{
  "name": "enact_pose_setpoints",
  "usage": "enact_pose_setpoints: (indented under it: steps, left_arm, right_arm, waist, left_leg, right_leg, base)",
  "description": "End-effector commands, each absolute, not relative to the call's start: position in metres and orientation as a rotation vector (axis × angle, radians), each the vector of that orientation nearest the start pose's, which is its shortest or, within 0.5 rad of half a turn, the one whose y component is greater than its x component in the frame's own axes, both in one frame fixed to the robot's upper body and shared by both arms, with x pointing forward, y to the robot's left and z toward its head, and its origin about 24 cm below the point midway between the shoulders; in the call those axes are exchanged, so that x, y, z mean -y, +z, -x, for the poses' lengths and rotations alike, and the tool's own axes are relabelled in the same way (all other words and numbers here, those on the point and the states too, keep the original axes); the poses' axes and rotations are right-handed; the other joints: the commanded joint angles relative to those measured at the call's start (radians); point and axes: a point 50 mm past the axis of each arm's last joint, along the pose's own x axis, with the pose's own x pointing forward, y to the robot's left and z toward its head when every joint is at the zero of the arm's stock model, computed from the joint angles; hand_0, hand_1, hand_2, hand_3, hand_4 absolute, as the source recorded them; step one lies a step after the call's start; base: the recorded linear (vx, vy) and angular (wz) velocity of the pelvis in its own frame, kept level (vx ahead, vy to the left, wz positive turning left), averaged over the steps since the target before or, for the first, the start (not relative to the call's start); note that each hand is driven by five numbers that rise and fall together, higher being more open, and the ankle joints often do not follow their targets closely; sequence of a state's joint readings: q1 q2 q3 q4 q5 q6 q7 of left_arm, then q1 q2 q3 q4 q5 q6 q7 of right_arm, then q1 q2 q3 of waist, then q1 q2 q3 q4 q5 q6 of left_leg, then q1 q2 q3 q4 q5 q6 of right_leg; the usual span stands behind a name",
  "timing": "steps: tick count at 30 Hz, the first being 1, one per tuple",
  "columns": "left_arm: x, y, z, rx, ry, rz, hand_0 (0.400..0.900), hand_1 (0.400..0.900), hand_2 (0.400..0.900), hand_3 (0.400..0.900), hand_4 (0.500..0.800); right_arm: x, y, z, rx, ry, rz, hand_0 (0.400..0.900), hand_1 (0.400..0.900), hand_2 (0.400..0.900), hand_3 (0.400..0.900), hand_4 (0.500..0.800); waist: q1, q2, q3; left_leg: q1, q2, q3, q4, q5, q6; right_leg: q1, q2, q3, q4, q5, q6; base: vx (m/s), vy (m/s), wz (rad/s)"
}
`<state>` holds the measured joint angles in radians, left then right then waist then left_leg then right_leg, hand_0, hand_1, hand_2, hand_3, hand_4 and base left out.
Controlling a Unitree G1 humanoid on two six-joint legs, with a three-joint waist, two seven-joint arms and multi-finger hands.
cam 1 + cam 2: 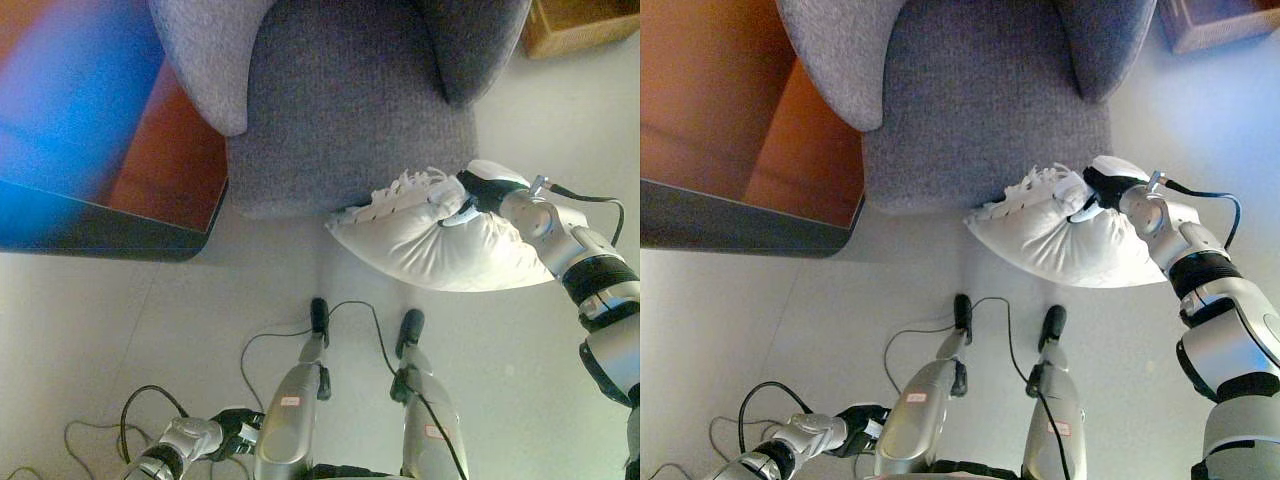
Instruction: Pick up the pillow and put it on the sofa.
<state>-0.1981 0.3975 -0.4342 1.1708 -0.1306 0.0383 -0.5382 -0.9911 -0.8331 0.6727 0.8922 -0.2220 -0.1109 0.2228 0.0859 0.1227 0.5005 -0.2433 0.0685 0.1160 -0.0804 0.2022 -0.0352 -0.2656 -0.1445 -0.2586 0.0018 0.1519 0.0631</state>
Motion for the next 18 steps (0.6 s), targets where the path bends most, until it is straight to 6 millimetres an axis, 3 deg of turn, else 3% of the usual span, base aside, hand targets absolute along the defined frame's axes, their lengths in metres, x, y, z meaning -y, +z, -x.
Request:
enact_pose_setpoints:
  steps: [1, 10, 18]
  left_arm:
    - [-0.242, -0.132, -0.146, -1.222, -0.591, -0.15, 0.9, 0.9, 0.9, 0.9, 0.8]
    - [-0.249, -0.142, -0.106, -1.404, -0.591, -0.06, 0.9, 0.9, 0.9, 0.9, 0.8]
    - [-0.254, -0.147, -0.078, -1.576, -0.562, 0.01, 0.9, 0.9, 0.9, 0.9, 0.8]
  right_arm:
    - [0.256, 0.236, -0.383, 0.117, 0.216, 1.245, 0.4, 0.4, 0.4, 0.4, 0.5]
    - [0.245, 0.226, -0.373, 0.113, 0.379, 1.193, 0.4, 0.4, 0.4, 0.4, 0.5]
    - [0.222, 0.256, -0.379, 0.147, 0.433, 1.189, 0.4, 0.4, 0.4, 0.4, 0.5]
  waist:
    - [0.007, -0.09, -0.145]
    - [0.002, -0.143, -0.304]
    - [0.008, -0.181, -0.413]
  left_leg:
    - [0.082, -0.018, 0.017, -0.003, -0.125, -0.042]
    - [0.228, -0.023, 0.019, -0.007, -0.166, -0.037]
    - [0.304, -0.025, 0.02, -0.007, -0.191, -0.038]
  right_leg:
    - [0.092, -0.015, -0.055, 0.038, -0.114, 0.051]
    - [0.262, -0.001, -0.073, -0.045, -0.09, 0.059]
    - [0.351, 0.006, -0.073, -0.085, -0.08, 0.064]
  base:
    - [0.11, -0.006, 0.01]
    - [0.13, 0.001, 0.03]
    - [0.11, 0.034, 0.04]
